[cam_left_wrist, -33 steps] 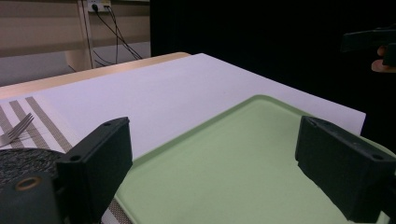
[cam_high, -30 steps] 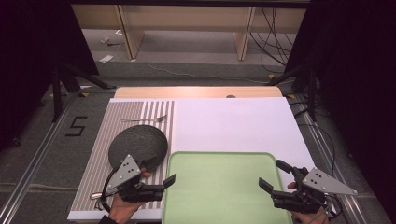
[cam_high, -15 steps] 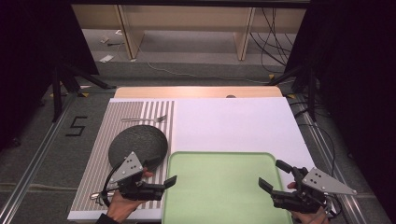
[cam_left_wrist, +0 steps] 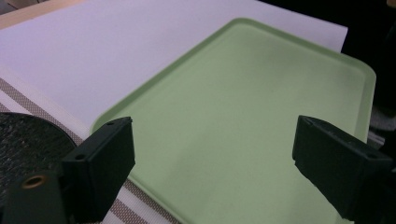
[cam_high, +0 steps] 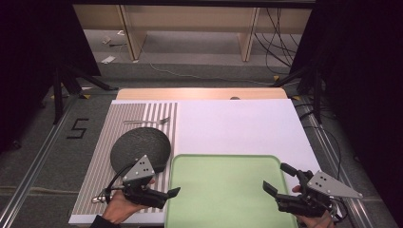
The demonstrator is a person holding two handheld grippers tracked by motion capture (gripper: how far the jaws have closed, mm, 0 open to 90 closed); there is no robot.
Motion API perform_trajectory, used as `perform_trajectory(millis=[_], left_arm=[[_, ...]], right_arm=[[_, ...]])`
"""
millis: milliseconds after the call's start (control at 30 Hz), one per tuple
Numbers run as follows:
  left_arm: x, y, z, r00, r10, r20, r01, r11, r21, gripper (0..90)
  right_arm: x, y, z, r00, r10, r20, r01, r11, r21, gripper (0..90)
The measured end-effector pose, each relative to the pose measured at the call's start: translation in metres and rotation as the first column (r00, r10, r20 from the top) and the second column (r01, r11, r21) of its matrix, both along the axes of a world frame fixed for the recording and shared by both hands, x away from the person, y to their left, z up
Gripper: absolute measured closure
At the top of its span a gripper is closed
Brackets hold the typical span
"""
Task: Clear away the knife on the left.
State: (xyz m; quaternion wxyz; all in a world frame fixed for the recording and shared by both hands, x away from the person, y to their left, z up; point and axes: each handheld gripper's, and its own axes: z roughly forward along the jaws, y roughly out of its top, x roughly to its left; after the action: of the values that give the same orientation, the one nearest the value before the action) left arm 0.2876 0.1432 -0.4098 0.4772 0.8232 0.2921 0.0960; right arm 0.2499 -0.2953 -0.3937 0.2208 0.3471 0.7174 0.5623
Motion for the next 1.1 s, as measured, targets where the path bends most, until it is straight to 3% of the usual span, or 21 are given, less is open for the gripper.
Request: perform_trajectory(millis=[33, 200, 267, 300, 333, 400, 533, 600, 633, 667, 733, 800, 867, 900, 1033, 1100], left_arm=[[-0.001, 0.0, 0.001, 0.9999, -0.009, 0.005, 0.009, 0.9995, 0.03, 12.6], [-0.002, 0.004, 0.002, 0.9997, -0.025, 0.003, 0.025, 0.9961, 0.084, 12.6], [-0.002, 0.007, 0.001, 0.9991, -0.042, -0.003, 0.042, 0.9878, 0.15, 13.0], [-0.002, 0.007, 0.001, 0.9991, -0.042, -0.003, 0.042, 0.9878, 0.15, 13.0], [-0.001, 0.009, -0.001, 0.9984, -0.054, -0.02, 0.056, 0.9826, 0.177, 13.0], [-0.001, 0.01, -0.001, 0.9979, -0.06, -0.023, 0.064, 0.9803, 0.187, 13.1], [0.0, 0.015, 0.0, 0.9968, -0.073, -0.032, 0.079, 0.9676, 0.24, 13.2], [0.001, 0.017, 0.001, 0.9965, -0.075, -0.038, 0.082, 0.9655, 0.247, 13.3], [0.001, 0.022, 0.001, 0.996, -0.072, -0.053, 0.083, 0.9592, 0.27, 13.8], [0.001, 0.022, 0.001, 0.996, -0.072, -0.053, 0.083, 0.9592, 0.27, 14.4], [0.001, 0.026, 0.001, 0.9951, -0.075, -0.065, 0.092, 0.9467, 0.309, 14.7], [0.001, 0.031, 0.003, 0.9937, -0.086, -0.072, 0.106, 0.9275, 0.358, 14.7], [0.0, 0.039, 0.008, 0.9926, -0.087, -0.085, 0.113, 0.9152, 0.387, 14.9], [0.0, 0.039, 0.008, 0.9926, -0.087, -0.085, 0.113, 0.9152, 0.387, 15.1], [0.003, 0.05, 0.006, 0.9937, -0.063, -0.092, 0.097, 0.899, 0.427, 15.8], [0.005, 0.055, 0.0, 0.9918, -0.053, -0.116, 0.099, 0.8913, 0.442, 15.8]], right_arm=[[0.0, 0.0, 0.0, 1.0, 0.0, 0.0, 0.0, 1.0, 0.0, 16.6], [0.0, 0.0, 0.0, 1.0, 0.0, 0.001, 0.0, 1.0, -0.001, 16.7], [0.0, 0.0, 0.0, 1.0, 0.0, 0.0, 0.0, 1.0, -0.001, 16.7], [0.0, 0.0, 0.0, 1.0, 0.0, -0.002, 0.0, 1.0, 0.0, 16.7], [0.0, 0.0, 0.0, 1.0, 0.001, -0.004, -0.001, 1.0, 0.001, 16.7], [0.0, 0.001, 0.0, 1.0, 0.0, -0.003, 0.0, 1.0, 0.0, 16.7], [0.0, 0.001, 0.0, 1.0, 0.001, -0.006, -0.001, 1.0, 0.001, 16.8], [0.0, 0.001, 0.0, 1.0, 0.001, -0.006, -0.001, 1.0, 0.002, 16.8], [0.0, 0.001, 0.0, 1.0, 0.0, -0.006, 0.0, 1.0, 0.003, 16.8], [0.001, 0.0, -0.001, 1.0, 0.001, -0.006, -0.001, 1.0, 0.003, 16.8], [0.001, 0.0, -0.001, 1.0, 0.001, -0.007, -0.001, 1.0, 0.003, 16.8], [0.001, 0.0, -0.001, 1.0, 0.001, -0.007, -0.001, 1.0, 0.003, 16.8], [0.0, 0.0, 0.0, 1.0, 0.001, -0.006, -0.001, 1.0, 0.005, 16.8], [0.0, 0.0, 0.0, 1.0, 0.001, -0.006, -0.001, 1.0, 0.005, 16.8], [0.001, 0.001, 0.0, 1.0, 0.004, -0.008, -0.004, 1.0, 0.005, 16.9], [0.0, 0.001, 0.0, 0.9999, 0.006, -0.009, -0.006, 1.0, 0.006, 16.9]])
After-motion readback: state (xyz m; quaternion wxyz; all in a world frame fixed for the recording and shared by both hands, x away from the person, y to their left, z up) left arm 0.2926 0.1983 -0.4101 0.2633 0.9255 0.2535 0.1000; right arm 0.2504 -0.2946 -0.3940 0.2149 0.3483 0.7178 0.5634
